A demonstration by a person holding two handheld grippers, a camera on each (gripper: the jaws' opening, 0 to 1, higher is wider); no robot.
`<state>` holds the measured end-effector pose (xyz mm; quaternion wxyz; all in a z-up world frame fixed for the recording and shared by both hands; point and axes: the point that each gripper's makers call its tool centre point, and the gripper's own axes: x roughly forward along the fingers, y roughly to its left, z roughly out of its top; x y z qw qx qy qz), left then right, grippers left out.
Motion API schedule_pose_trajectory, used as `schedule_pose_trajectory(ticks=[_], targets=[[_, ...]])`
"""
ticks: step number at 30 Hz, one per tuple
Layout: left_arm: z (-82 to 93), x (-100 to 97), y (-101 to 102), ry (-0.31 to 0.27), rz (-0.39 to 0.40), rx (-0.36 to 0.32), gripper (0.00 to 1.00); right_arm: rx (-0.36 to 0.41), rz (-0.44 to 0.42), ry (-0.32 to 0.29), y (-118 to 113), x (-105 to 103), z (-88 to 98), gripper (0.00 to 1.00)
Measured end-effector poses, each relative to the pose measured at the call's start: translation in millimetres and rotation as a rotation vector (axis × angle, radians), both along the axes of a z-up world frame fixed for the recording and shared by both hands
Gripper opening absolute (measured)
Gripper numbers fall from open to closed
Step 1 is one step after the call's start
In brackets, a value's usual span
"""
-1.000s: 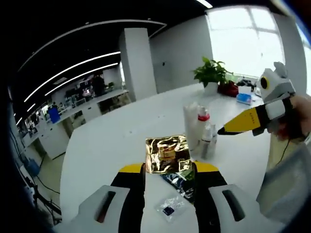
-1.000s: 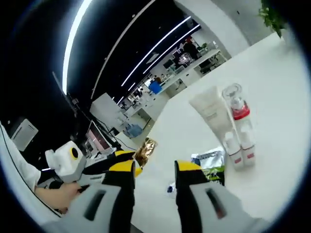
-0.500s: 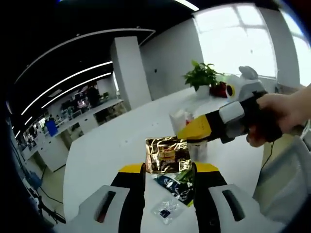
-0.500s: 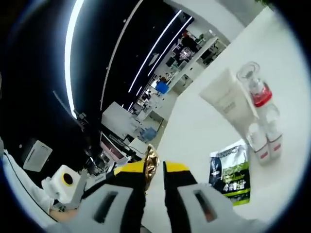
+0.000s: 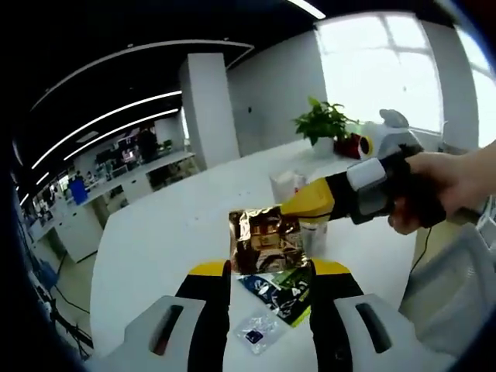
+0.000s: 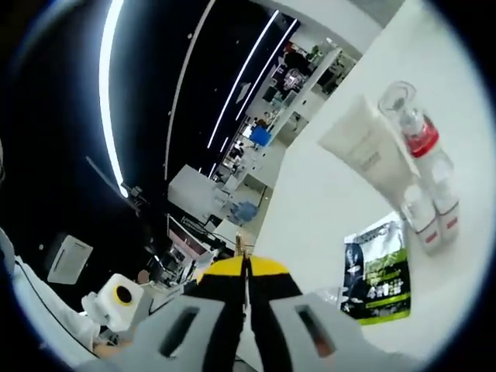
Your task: Arrange the skincare products in the storage area until every visible bottle or jar stands upright without overlapping.
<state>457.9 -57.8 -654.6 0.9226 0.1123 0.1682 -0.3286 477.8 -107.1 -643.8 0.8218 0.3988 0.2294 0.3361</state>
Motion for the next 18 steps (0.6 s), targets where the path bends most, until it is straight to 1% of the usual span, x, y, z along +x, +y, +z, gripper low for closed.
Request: schedule_pose_trajectory(ticks=[1,4,5,6,7,8,9,11,12,13,14,15,17,18], targets=[[-2.0,-0.9,0,0.031,0.004,-0.037,0.36,-0.010,0.004,0.000,0,0,-0.8,0.01],[-8.1,-2.7,1,0.098,0.000,-0.095,0.38,-0.031,0.015,-0.003,0,0,-3.1,0.01],[-9.7,-3.6,2,0.122,-0.005,-0.116,0.38,-0.054,0.028,-0.002,1,-1,-4.9,0.01],[-9.3,-4.0,1,0.129,-0.008,-0.132,0.38,-0.073,0.036,-0.007,0,-1,-6.4,0.01],[-9.7,-6.9,0,0.171,-0.023,-0.182,0.39,-0.090,0.046,-0.011,0,0,-8.1,0.01],[-10.1,-7.7,1,0.190,-0.023,-0.200,0.41,-0.101,0.055,-0.015,0,0,-8.9,0.01],[-9.7,-6.6,4,0.203,-0.015,-0.232,0.41,-0.116,0.066,-0.019,1,1,-10.3,0.01],[-16.2,-8.2,9,0.232,-0.038,-0.210,0.40,-0.127,0.083,-0.023,3,1,-10.6,0.01],[-18.3,-7.0,12,0.237,-0.029,-0.209,0.39,-0.132,0.099,-0.027,6,0,-10.6,0.01],[-20.7,-6.3,16,0.254,-0.018,-0.224,0.39,-0.137,0.110,-0.031,7,1,-11.5,0.01],[-22.7,-8.4,16,0.293,-0.019,-0.260,0.39,-0.150,0.129,-0.040,9,0,-12.3,0.01],[-25.1,-10.3,17,0.351,-0.023,-0.315,0.39,-0.160,0.142,-0.044,11,-1,-13.1,0.01],[-24.8,-7.8,20,0.396,-0.017,-0.403,0.35,-0.178,0.162,-0.050,15,-1,-14.5,0.01],[-25.3,-8.7,21,0.412,-0.029,-0.421,0.32,-0.183,0.172,-0.051,18,-2,-15.1,0.01]])
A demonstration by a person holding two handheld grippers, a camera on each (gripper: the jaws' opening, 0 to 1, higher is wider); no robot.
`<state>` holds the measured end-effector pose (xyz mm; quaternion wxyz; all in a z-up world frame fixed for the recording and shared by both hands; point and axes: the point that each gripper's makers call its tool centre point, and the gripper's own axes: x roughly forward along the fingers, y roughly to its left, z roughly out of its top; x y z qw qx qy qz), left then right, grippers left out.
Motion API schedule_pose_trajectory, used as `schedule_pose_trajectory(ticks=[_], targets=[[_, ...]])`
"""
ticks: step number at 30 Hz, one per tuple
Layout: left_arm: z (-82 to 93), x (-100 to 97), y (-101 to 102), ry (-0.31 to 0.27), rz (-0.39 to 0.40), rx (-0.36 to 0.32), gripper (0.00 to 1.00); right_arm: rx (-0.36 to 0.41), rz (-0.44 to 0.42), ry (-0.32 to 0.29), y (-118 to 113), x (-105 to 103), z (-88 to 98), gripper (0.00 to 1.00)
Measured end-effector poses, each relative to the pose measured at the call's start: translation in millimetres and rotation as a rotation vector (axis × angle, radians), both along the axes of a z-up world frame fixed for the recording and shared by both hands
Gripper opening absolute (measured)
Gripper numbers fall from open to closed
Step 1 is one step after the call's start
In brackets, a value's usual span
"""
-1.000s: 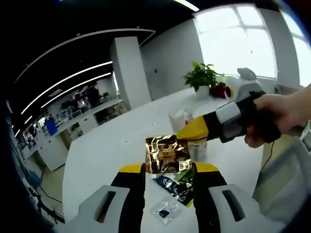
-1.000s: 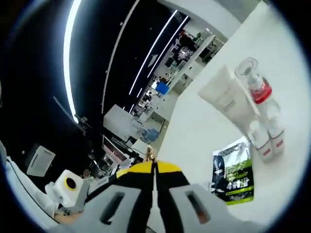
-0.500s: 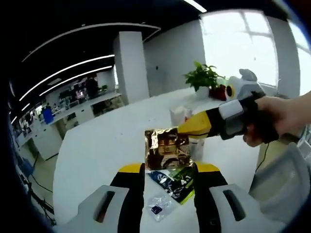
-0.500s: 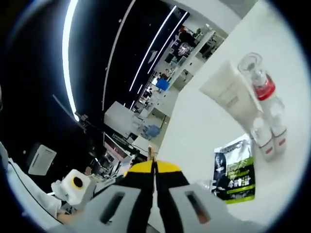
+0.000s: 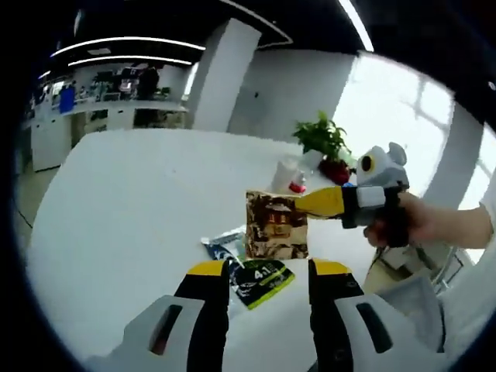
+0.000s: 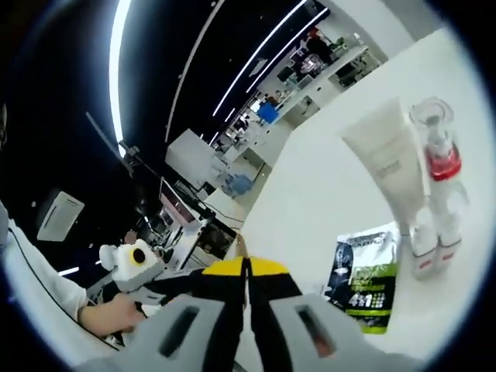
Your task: Arrange the skincare products in the storage area until every visible bottle or jar stands upright without overlapping.
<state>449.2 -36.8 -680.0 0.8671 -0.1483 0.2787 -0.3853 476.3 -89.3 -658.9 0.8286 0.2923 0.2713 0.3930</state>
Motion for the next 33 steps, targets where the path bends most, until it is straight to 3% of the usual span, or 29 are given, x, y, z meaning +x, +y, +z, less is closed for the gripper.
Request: schedule_pose_trajectory(ticks=[3,5,9,14,17,24,28,33], targets=[[-6.0,3.9,8,0.001,0.009,0.010,0.22,-0.013,0.022,-0.003,5,-1,-2.9,0.01],[-11.4,4.8,11,0.013,0.019,0.012,0.22,-0.015,0.035,0.000,9,-2,-4.2,0.01],[-15.9,5.2,13,0.055,0.036,-0.049,0.18,-0.013,0.057,0.019,16,-4,-11.2,0.01],[-25.0,6.7,16,0.069,0.058,-0.054,0.02,-0.015,0.067,0.035,22,-1,-17.0,0.01],[-28.7,8.8,18,0.076,0.067,-0.054,0.02,-0.046,0.077,0.032,24,3,-22.9,0.01],[-46.9,17.1,28,0.149,0.120,-0.076,0.00,-0.270,0.083,-0.021,28,14,-52.2,0.01],[-57.6,19.0,31,0.188,0.146,-0.082,0.00,-0.430,0.114,-0.100,32,21,-71.0,0.01],[-71.7,20.9,35,0.235,0.189,-0.089,0.00,-0.520,0.148,-0.197,42,30,-83.9,0.01]])
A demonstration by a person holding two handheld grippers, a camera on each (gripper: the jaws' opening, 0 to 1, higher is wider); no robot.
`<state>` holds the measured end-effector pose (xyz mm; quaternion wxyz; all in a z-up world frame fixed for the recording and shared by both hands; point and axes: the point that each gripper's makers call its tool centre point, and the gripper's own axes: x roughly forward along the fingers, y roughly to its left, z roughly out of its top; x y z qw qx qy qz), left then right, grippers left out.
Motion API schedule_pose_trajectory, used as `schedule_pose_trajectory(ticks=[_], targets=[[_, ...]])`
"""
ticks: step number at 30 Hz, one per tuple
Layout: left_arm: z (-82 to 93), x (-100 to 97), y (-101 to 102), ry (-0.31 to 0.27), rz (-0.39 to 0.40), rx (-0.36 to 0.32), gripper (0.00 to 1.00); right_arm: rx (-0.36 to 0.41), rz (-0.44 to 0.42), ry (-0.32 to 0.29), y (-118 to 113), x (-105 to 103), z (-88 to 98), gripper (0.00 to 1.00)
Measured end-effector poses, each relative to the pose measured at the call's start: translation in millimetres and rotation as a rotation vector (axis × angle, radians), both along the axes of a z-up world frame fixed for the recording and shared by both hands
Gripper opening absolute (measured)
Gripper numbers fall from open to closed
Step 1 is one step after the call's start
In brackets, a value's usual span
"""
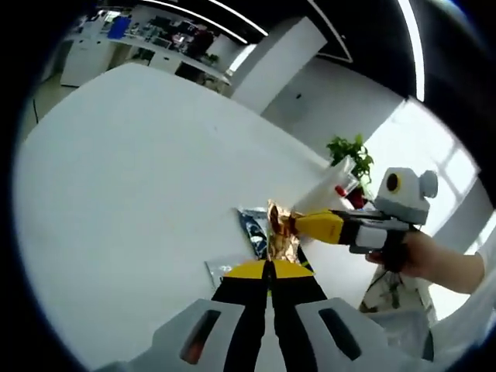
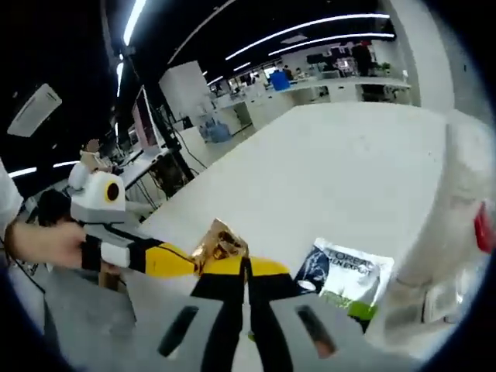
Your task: Arrange the skincare products in the storage area until every visible bottle or jar stands upright without overlapping.
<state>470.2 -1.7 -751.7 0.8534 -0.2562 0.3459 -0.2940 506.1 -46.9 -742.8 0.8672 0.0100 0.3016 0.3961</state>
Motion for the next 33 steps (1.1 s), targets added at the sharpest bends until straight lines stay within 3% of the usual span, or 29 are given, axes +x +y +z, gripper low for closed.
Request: schedule_pose_trajectory(ticks=[7,12,18,29,33], targets=[[-18.0,16.0,4,0.050,0.068,-0.012,0.00,-0.092,-0.013,-0.041,6,21,-19.2,0.01],[-33.2,30.3,4,0.085,0.090,0.014,0.00,-0.257,0.019,-0.140,7,38,-34.9,0.01],[-48.9,43.1,5,0.130,0.118,0.025,0.00,-0.333,0.030,-0.140,6,52,-55.9,0.01],[-63.9,59.9,5,0.173,0.137,0.027,0.00,-0.433,0.069,-0.175,10,71,-68.9,0.01],[-66.3,61.3,5,0.173,0.125,0.033,0.00,-0.523,0.108,-0.229,9,72,-71.5,0.03]])
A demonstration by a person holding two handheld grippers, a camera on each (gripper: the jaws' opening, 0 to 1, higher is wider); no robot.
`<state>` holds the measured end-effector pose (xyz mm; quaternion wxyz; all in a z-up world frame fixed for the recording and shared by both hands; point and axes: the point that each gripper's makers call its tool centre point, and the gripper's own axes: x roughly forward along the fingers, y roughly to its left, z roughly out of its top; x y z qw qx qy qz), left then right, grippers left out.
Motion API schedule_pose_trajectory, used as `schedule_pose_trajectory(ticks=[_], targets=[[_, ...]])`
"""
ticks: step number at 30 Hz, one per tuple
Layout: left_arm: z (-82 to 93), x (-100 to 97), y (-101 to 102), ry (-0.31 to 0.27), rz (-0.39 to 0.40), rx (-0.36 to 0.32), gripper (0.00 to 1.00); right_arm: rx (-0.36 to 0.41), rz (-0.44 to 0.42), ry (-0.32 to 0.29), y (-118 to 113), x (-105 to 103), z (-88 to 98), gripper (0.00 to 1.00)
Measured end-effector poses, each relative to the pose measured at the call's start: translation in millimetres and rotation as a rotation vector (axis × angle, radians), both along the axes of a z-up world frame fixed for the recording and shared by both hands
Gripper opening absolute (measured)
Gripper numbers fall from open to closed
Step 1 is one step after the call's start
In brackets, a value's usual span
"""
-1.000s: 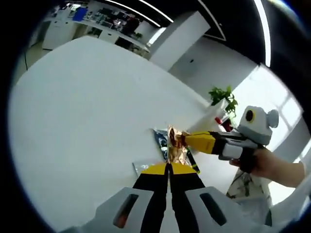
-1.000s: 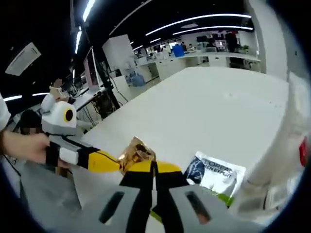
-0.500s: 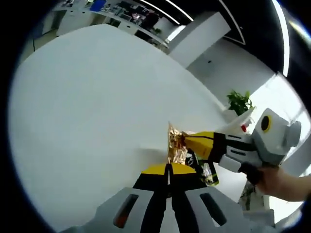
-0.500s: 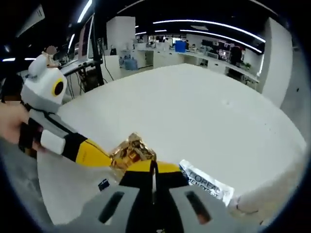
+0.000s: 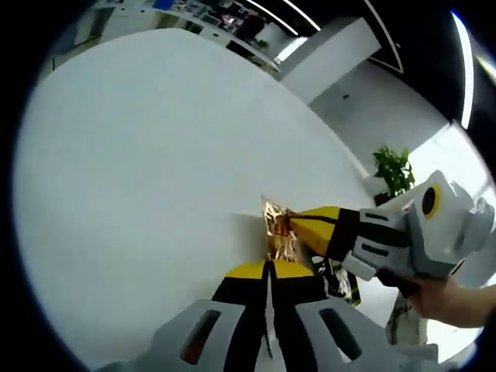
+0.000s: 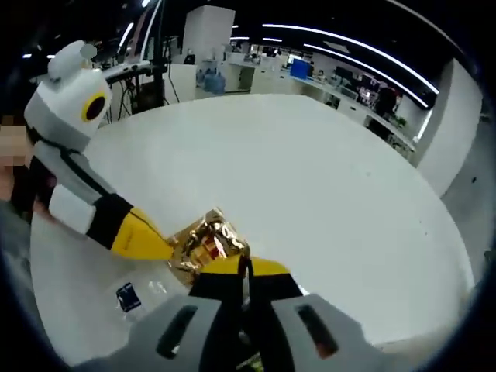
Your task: Arrange the skincare products in the storage area until every visible bottle or jar stands upright without overlapping.
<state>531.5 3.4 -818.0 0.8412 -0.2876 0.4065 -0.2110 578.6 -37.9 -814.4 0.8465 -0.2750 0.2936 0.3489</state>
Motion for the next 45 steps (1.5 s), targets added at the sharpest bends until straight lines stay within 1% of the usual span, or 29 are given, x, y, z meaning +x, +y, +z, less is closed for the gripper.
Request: schedule_pose_trajectory(ticks=[6,8,9,12,14,17,18,19,21,22,23,24,25,26,28,30,32,33,36,40,41,45], targets=[[-1.8,0.8,0,-0.009,-0.013,0.024,0.00,-0.059,0.033,-0.020,3,2,-6.6,0.04],[-3.4,0.1,2,-0.005,-0.011,0.036,0.00,-0.103,0.057,-0.029,2,1,-8.6,0.04],[-4.3,-0.4,2,-0.006,-0.018,0.045,0.00,-0.116,0.075,-0.049,4,2,-7.7,0.04],[-3.8,-0.3,1,-0.024,-0.044,0.072,0.00,-0.140,0.080,-0.055,6,2,-9.7,0.02],[-2.4,0.1,0,-0.049,-0.072,0.097,0.00,-0.151,0.088,-0.065,6,2,-9.3,0.01],[-1.2,0.8,6,-0.100,-0.117,0.187,0.00,-0.153,0.084,-0.069,5,3,-9.8,0.01],[-0.5,1.4,10,-0.124,-0.133,0.238,0.00,-0.154,0.083,-0.070,4,3,-10.0,0.01],[1.2,2.5,12,-0.147,-0.148,0.268,0.00,-0.154,0.082,-0.072,4,3,-10.2,0.01],[5.1,4.8,14,-0.182,-0.169,0.314,0.03,-0.155,0.079,-0.074,4,3,-10.4,0.01],[8.3,7.6,15,-0.214,-0.191,0.347,0.06,-0.153,0.079,-0.075,4,3,-10.4,0.01],[10.9,9.3,13,-0.238,-0.216,0.366,0.11,-0.151,0.080,-0.075,4,3,-10.5,0.01],[14.1,12.3,11,-0.270,-0.246,0.390,0.12,-0.151,0.081,-0.075,4,3,-10.6,0.01],[16.1,14.1,8,-0.292,-0.271,0.403,0.13,-0.153,0.086,-0.077,4,3,-10.7,0.01],[17.2,15.7,3,-0.318,-0.317,0.422,0.12,-0.160,0.097,-0.082,5,3,-10.8,0.01],[17.5,19.3,-3,-0.367,-0.379,0.469,0.12,-0.172,0.112,-0.092,5,2,-10.6,0.01],[16.0,24.2,-13,-0.439,-0.460,0.535,0.14,-0.181,0.125,-0.098,5,2,-10.5,0.01],[13.0,25.1,-18,-0.464,-0.506,0.559,0.16,-0.184,0.128,-0.098,5,2,-10.6,0.01],[9.8,25.6,-18,-0.461,-0.522,0.579,0.17,-0.187,0.132,-0.099,6,2,-10.8,0.01],[3.6,26.5,-20,-0.442,-0.537,0.588,0.21,-0.186,0.137,-0.099,6,2,-10.8,0.01],[-3.2,26.8,-20,-0.429,-0.559,0.596,0.21,-0.195,0.143,-0.109,6,2,-10.5,0.02],[-1.8,27.7,-21,-0.432,-0.552,0.585,0.21,-0.192,0.139,-0.107,6,2,-10.5,0.02],[-2.2,28.0,-20,-0.409,-0.541,0.578,0.20,-0.178,0.135,-0.104,5,2,-10.0,0.02]])
